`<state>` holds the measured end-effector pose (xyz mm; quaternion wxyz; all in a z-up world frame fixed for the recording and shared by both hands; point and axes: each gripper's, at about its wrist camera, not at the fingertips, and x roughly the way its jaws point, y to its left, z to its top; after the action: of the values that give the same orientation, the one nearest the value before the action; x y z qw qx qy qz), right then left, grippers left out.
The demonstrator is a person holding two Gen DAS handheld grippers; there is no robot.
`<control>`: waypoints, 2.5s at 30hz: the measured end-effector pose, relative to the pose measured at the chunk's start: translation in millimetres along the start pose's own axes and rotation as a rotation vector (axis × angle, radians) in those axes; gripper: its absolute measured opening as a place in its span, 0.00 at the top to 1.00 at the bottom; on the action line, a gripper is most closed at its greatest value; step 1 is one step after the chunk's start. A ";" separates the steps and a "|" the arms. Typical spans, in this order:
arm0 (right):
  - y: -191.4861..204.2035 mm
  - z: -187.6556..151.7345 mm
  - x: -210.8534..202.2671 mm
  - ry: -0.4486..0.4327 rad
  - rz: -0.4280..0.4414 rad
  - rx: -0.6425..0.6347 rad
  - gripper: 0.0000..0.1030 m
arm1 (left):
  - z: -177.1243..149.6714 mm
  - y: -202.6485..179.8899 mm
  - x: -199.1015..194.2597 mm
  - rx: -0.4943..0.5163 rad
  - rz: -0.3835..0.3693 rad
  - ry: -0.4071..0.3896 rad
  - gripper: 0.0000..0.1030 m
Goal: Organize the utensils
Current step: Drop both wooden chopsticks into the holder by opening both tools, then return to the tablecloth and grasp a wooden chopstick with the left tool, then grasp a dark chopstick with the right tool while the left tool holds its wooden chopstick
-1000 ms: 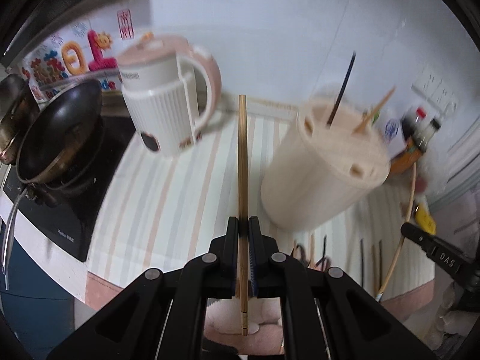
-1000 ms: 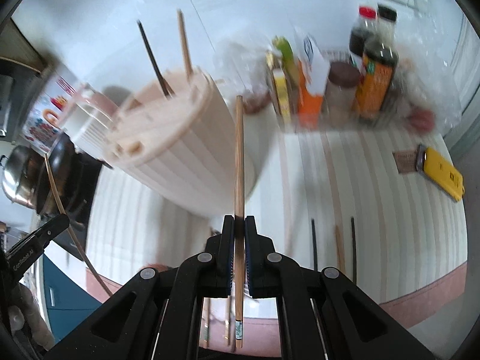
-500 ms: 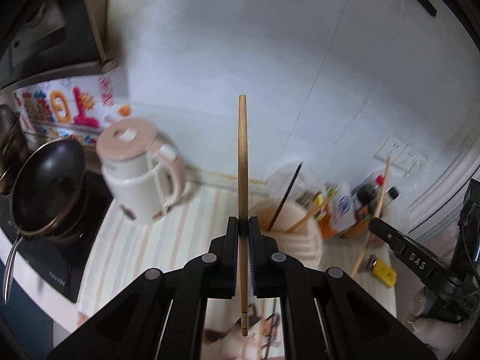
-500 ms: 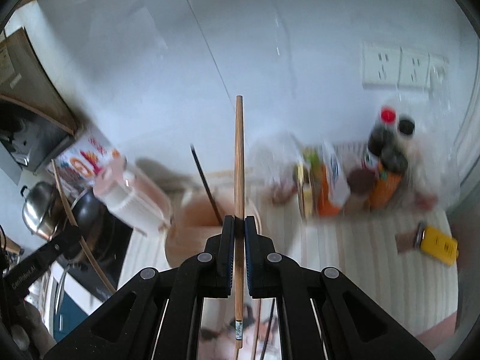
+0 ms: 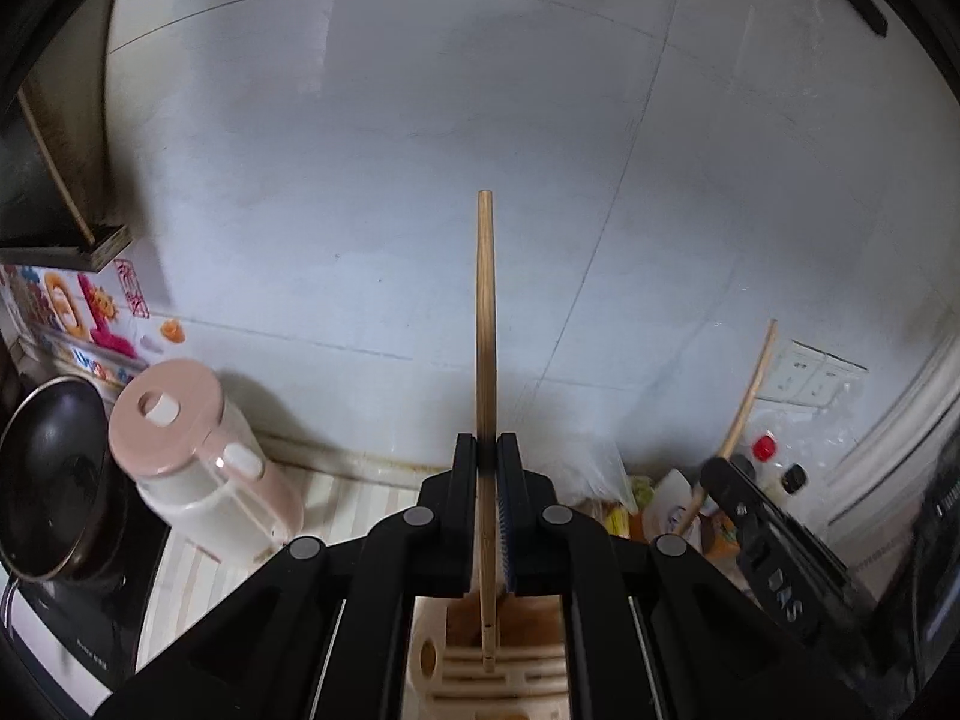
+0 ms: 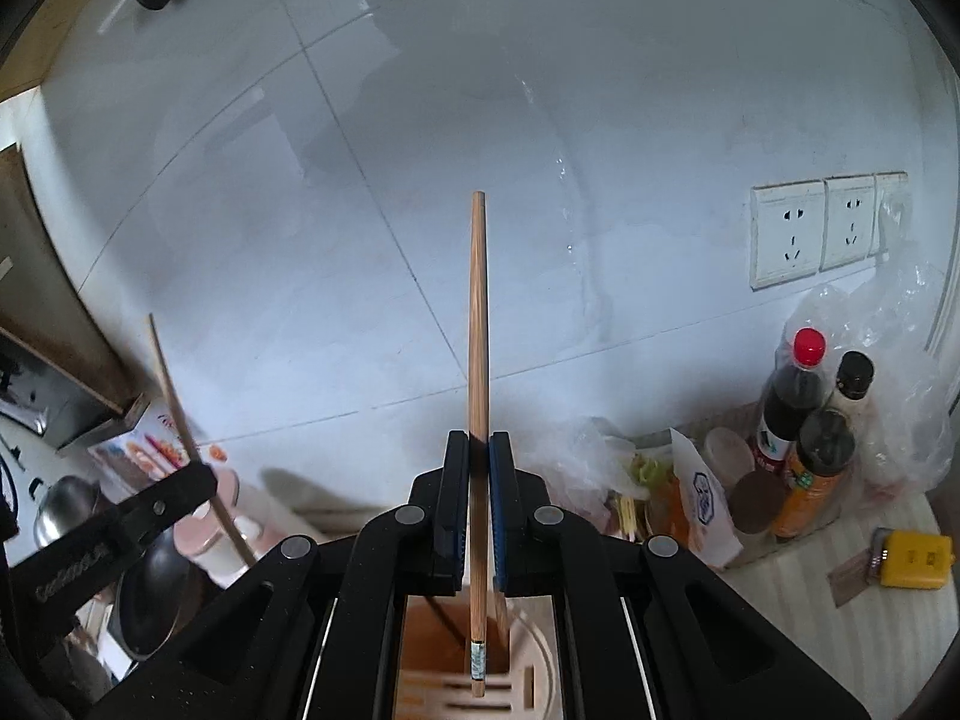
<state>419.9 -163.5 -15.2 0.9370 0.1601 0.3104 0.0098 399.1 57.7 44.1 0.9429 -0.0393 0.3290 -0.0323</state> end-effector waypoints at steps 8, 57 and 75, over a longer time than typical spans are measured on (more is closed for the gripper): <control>1.2 -18.2 15.3 -0.048 -0.004 -0.013 0.93 | -5.8 -9.9 40.8 0.046 0.004 0.050 0.96; -204.8 -260.6 5.4 0.725 -0.317 -0.053 0.80 | -336.7 5.8 84.1 0.157 0.167 0.752 0.22; -204.1 -312.3 20.7 0.874 -0.370 -0.143 0.79 | -353.7 23.2 94.2 0.163 0.221 0.748 0.95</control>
<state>237.4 -262.9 -325.7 0.7134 0.0182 0.6971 -0.0696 253.1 53.9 -292.3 0.7560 0.0858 0.6482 0.0313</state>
